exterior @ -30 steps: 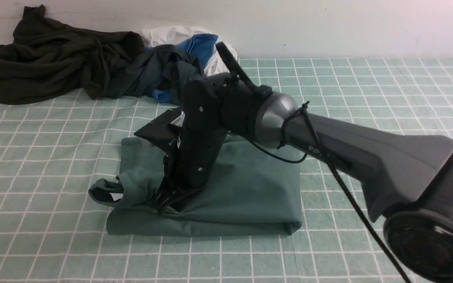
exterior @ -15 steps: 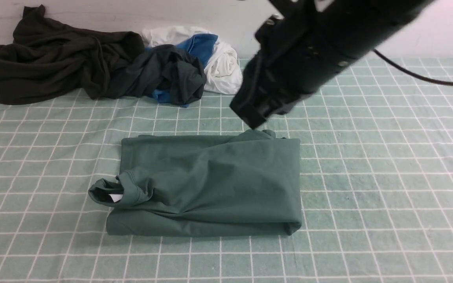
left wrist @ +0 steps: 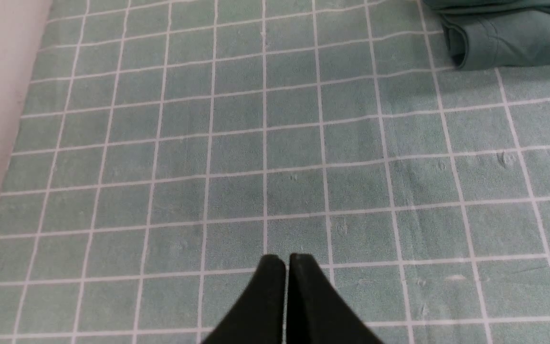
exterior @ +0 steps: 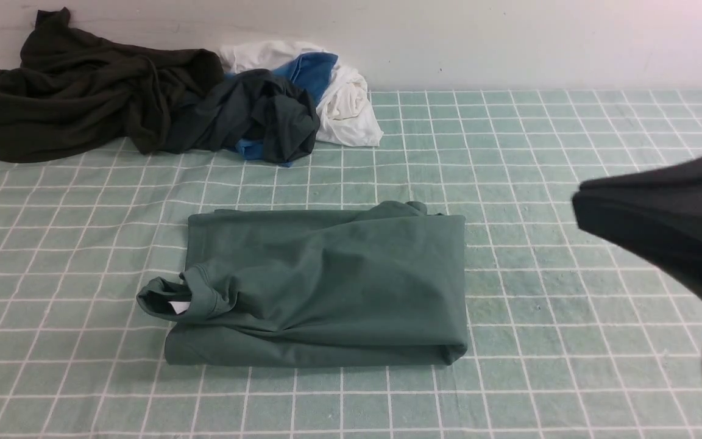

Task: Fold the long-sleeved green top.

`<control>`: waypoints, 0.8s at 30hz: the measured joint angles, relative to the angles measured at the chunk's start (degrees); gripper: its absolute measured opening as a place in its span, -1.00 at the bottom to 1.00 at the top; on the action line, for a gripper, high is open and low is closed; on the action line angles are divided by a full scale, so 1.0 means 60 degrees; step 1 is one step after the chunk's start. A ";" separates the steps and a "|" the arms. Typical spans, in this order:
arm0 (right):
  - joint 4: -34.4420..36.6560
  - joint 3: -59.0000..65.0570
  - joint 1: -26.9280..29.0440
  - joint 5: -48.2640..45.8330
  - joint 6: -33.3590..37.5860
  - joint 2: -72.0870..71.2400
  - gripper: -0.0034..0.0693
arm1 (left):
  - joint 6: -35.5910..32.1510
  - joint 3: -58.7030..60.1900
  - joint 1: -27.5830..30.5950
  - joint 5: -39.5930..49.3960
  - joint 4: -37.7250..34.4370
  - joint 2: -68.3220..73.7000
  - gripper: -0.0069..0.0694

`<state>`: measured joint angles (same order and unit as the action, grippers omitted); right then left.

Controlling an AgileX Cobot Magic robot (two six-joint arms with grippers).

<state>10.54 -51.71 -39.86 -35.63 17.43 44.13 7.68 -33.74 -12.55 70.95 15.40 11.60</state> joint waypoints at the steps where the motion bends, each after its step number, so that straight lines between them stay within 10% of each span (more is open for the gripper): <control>1: -0.0024 0.0053 0.0000 0.0055 -0.0026 -0.0077 -0.94 | 0.0000 0.0000 0.0000 0.0000 0.0000 0.0000 -0.83; 16: -0.5284 0.4673 0.0649 0.2259 -0.7048 -0.4901 -0.94 | 0.0000 0.0000 0.0000 0.0000 0.0000 0.0000 -0.83; 24: -0.4311 0.6339 0.3198 0.1943 -0.7198 -0.7298 -0.94 | 0.0000 0.0000 0.0000 0.0000 0.0008 -0.0007 -0.83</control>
<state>-15.33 -13.68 -20.67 -23.97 -25.76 0.34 7.68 -33.74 -12.55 70.95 15.44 11.55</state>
